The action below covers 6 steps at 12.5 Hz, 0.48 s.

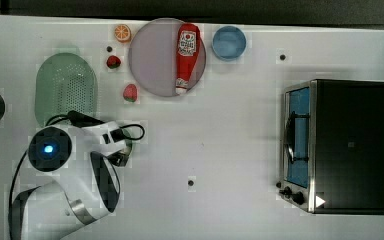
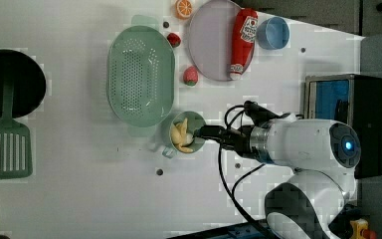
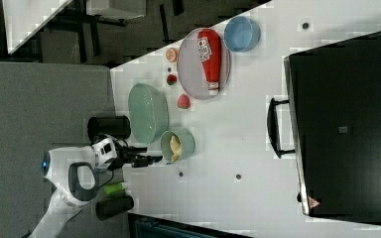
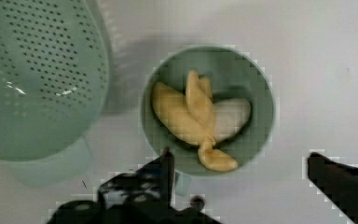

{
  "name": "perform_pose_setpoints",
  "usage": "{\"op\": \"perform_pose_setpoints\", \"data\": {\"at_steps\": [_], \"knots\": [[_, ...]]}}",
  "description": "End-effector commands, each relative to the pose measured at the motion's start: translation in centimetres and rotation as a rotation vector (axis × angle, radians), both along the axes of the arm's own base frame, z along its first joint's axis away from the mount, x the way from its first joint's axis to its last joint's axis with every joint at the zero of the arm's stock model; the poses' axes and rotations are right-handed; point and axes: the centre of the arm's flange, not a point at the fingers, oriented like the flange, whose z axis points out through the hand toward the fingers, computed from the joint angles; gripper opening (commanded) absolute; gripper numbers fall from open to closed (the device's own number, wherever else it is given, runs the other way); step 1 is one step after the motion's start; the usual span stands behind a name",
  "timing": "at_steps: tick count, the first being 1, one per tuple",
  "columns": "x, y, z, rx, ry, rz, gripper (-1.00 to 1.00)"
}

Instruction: Pick Banana and place it in mug.

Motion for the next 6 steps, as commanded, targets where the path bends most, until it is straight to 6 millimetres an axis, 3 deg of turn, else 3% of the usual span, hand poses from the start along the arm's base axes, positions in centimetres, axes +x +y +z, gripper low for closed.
{"op": "perform_pose_setpoints", "data": {"at_steps": [1,4,6], "knots": [[3.2,-2.3,5.0,0.037,-0.105,-0.124,1.0],[5.6,-7.2,12.5,0.018,-0.143,-0.222,1.0],[6.4,-12.3,19.1,-0.003,-0.125,-0.314,1.0]]}}
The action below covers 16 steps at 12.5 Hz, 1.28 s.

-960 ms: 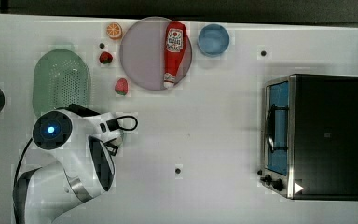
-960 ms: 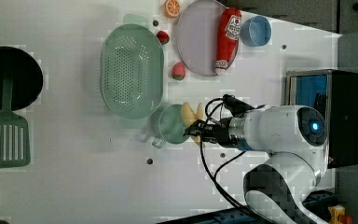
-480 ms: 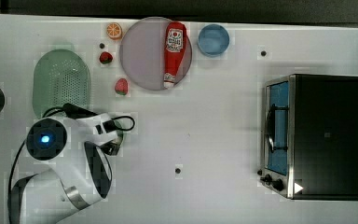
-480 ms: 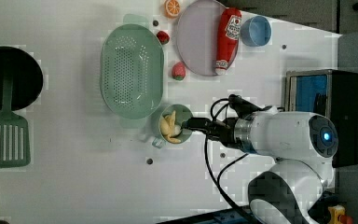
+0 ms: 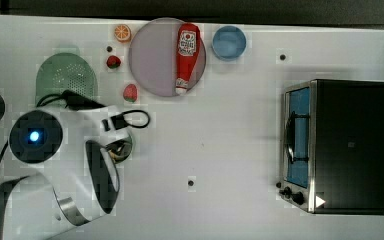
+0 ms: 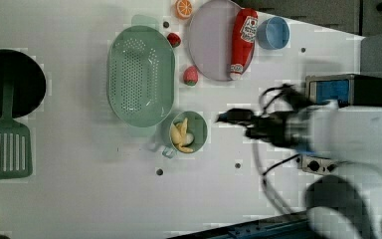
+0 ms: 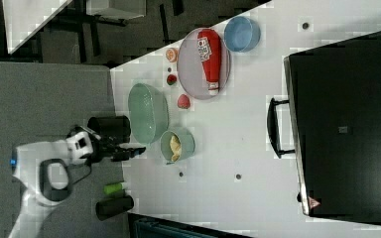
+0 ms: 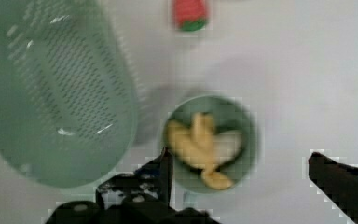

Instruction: Pick Banana and place it in mug.

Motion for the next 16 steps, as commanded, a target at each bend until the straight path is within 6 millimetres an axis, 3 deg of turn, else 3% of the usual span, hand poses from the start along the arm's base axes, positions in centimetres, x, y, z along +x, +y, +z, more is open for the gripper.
{"op": "perform_pose_setpoints", "data": {"at_steps": [1,4,7,10,16], "knots": [[3.1,-11.0,11.6,0.007,-0.078,-0.257,1.0],[2.7,-18.2,17.3,-0.01,-0.036,-0.374,1.0],[1.9,-22.7,20.9,-0.031,-0.002,-0.449,1.0],[1.6,-24.3,22.0,-0.029,0.001,-0.477,1.0],[2.3,-24.4,21.1,-0.029,-0.004,-0.478,1.0]]}}
